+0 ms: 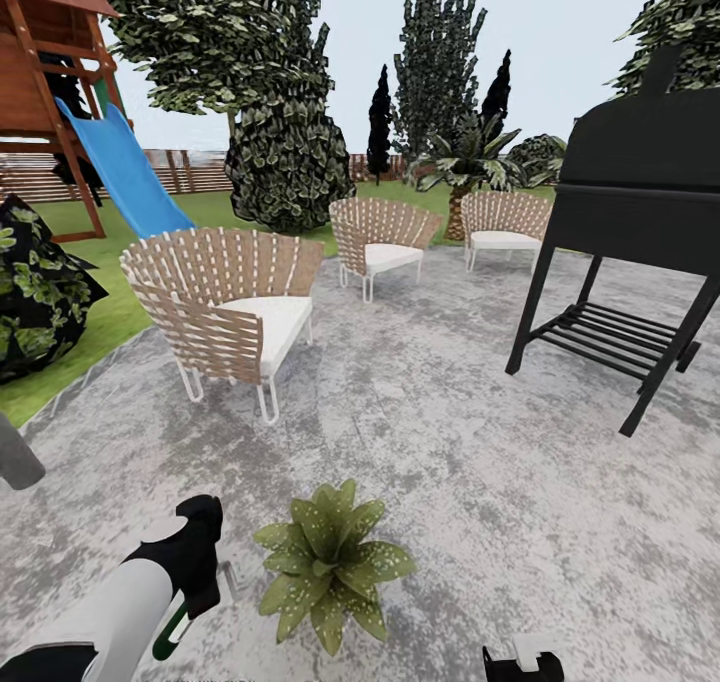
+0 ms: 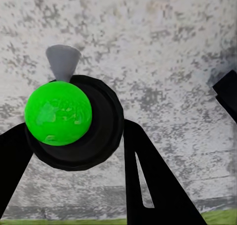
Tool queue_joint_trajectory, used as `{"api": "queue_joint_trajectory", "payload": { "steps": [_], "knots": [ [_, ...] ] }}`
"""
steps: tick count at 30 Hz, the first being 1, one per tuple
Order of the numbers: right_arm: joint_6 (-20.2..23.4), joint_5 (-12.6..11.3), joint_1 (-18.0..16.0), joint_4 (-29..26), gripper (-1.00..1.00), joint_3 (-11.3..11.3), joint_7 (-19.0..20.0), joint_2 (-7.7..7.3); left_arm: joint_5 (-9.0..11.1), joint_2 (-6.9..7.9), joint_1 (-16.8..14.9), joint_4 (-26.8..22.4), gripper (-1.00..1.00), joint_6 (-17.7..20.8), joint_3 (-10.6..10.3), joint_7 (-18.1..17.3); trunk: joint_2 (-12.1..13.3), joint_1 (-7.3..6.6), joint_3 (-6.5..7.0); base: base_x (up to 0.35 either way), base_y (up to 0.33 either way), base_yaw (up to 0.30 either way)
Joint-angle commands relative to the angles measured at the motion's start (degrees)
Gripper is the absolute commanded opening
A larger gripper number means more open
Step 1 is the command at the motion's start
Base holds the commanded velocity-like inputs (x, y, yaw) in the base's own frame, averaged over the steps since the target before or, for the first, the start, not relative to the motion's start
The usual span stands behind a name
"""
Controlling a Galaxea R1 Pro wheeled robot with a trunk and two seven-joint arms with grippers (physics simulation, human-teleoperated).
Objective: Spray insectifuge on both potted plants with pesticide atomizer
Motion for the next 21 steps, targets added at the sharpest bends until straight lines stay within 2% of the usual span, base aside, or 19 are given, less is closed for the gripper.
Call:
{"api": "queue_joint_trajectory", "payload": {
  "steps": [1, 7, 17, 21],
  "knots": [
    [-0.19, 0.61, -0.04, 0.06, 1.0, -0.46, -0.15, -0.01, -0.21, 0.01, 0.04, 0.01, -1.0, 0.47, 0.12, -0.33, -0.02, -0.01, -0.05, -0.004, -0.003, 0.041],
    [-0.19, 0.61, -0.04, 0.06, 1.0, -0.46, -0.15, 0.01, -0.36, 0.21, 0.33, 0.74, -1.0, 0.16, 0.03, -0.11, -0.02, -0.01, -0.05, -0.001, -0.001, 0.031],
    [-0.19, 0.61, -0.04, 0.06, 1.0, -0.46, -0.15, 0.1, -0.5, 0.52, 1.29, 1.06, -1.0, 0.4, -0.17, 0.71, -0.02, -0.01, -0.05, 0.0, 0.0, 0.258],
    [-0.19, 0.61, -0.04, 0.06, 1.0, -0.46, -0.15, -0.16, -0.47, 0.41, 1.39, 0.67, -1.0, 0.82, -0.39, 0.94, -0.02, -0.01, -0.05, 0.018, -0.013, 0.047]
  ]
}}
